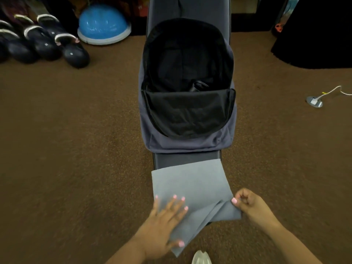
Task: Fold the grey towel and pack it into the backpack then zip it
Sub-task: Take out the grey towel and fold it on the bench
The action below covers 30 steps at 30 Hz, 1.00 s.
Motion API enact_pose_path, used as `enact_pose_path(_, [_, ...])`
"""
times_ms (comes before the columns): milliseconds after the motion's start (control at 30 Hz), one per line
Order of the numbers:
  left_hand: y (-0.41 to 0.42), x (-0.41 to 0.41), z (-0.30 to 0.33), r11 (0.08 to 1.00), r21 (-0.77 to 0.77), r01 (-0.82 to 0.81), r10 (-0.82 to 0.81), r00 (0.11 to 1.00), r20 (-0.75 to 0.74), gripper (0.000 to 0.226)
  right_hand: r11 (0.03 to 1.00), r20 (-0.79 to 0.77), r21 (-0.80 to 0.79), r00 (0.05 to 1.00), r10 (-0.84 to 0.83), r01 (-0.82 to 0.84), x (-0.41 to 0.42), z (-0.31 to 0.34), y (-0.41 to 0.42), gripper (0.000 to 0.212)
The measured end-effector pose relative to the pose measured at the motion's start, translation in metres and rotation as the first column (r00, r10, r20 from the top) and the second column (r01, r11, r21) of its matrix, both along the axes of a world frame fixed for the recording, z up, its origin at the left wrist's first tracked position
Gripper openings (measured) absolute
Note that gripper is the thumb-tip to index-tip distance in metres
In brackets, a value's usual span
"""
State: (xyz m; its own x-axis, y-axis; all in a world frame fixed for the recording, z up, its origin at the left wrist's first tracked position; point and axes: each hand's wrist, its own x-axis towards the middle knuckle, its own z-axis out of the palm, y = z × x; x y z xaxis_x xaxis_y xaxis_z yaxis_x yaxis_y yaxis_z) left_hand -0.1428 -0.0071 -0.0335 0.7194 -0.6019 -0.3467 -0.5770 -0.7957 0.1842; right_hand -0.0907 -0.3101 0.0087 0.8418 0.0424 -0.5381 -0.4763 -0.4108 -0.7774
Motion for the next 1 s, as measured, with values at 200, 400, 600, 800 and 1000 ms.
enact_pose_path(200, [-0.004, -0.024, -0.019, 0.995, 0.095, 0.014, -0.007, 0.998, -0.069, 0.121, 0.999, 0.038, -0.015, 0.999, -0.032, 0.033, 0.008, 0.005, 0.004, 0.019])
enact_pose_path(400, [0.009, -0.010, -0.015, 0.977, -0.145, -0.158, 0.146, 0.985, -0.089, 0.110, 0.997, 0.066, -0.001, 0.995, -0.077, 0.078, 0.014, 0.003, 0.004, 0.020])
enact_pose_path(600, [0.005, 0.001, 0.002, 0.456, -0.521, -0.721, 0.615, 0.679, -0.401, 0.040, 0.970, 0.025, 0.110, 0.975, -0.221, 0.217, 0.039, 0.001, 0.019, 0.019])
enact_pose_path(800, [0.003, 0.033, 0.000, -0.084, -0.434, -0.897, 0.663, 0.275, -0.697, 0.023, 0.934, -0.054, 0.188, 0.953, -0.298, 0.303, 0.092, -0.019, 0.051, 0.022])
enact_pose_path(1000, [-0.005, 0.038, -0.002, -0.124, -0.431, -0.894, 0.719, 0.218, -0.660, 0.018, 0.966, -0.125, -0.096, 0.960, -0.251, 0.240, 0.098, -0.049, 0.054, 0.027])
